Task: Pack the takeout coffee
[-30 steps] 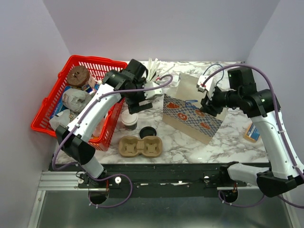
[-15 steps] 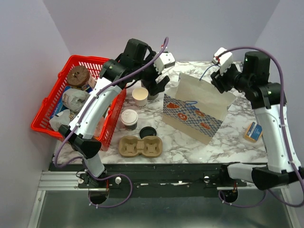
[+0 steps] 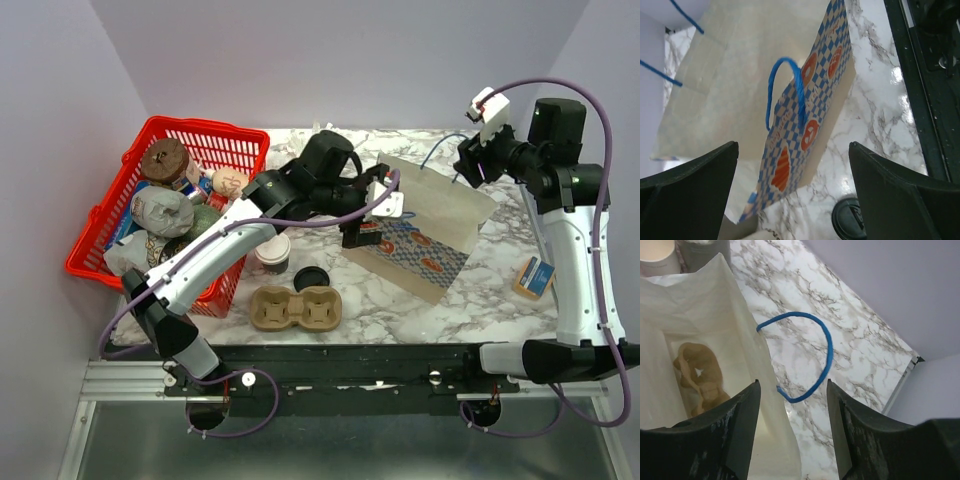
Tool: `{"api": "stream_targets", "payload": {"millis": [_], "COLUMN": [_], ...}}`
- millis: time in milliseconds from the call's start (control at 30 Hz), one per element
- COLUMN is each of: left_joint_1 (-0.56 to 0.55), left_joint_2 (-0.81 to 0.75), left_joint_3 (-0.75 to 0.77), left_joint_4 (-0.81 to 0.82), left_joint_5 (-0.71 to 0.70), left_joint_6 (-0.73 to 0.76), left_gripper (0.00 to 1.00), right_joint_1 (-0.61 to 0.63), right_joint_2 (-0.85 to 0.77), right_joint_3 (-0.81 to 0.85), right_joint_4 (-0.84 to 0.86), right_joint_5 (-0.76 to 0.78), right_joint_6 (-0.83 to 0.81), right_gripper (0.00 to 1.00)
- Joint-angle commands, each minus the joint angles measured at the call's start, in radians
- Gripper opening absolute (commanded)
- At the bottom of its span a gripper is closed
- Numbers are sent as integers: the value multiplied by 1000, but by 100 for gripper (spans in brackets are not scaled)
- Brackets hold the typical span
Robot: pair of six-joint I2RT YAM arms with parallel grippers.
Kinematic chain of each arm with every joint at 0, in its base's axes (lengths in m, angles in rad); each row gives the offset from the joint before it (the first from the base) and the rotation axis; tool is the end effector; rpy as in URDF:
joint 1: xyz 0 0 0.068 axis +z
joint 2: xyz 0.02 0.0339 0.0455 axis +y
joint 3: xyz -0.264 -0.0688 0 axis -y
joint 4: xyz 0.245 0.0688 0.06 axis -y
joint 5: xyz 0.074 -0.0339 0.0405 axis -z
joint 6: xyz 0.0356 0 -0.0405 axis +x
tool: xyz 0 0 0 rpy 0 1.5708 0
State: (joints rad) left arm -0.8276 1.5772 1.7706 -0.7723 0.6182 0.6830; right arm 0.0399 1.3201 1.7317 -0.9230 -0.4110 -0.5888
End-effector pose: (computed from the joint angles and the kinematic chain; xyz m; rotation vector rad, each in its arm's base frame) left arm 0.2127 -0.2620 0.4271 1.6938 1.2728 -0.7466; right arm 0.2473 0.0241 0.4701 -0.8599 1.8467 0.0848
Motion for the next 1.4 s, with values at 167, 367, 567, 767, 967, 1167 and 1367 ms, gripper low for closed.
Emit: {"api": "stream_targets", "payload": {"millis": [167,367,567,767,967,1167,1367], "left_joint_1": [-42,-42,-42,-42,-44,-50,-61], "left_joint_2": [122,185,228,201,164,161,165], "left_joint_3": [41,49,154,200,279,391,432], "left_joint_4": [102,136,29,-12,-15,-33,-33], "left_joint_5": [-44,-43,-8,5,0,-8,-12], "left_joint_6": [112,116,110,110,82,69,66], "left_gripper": [98,90,36,1,0,0,0], "right_joint_1": [-6,-5,-6,-6,-6,-6,-6], "right_joint_2": [67,99,105,113,123,136,120], "right_joint_3": [-93,-109,-109,6,246,353,303], "right_joint_4": [21,3,-34,-94,-157,-203,-197], "right_joint_5": [-84,-150,-147,-163,-157,-163,-160], "right_joint_6": [26,26,-17,-20,6,27,29], "right_gripper": [62,52,27,1,1,0,0]}}
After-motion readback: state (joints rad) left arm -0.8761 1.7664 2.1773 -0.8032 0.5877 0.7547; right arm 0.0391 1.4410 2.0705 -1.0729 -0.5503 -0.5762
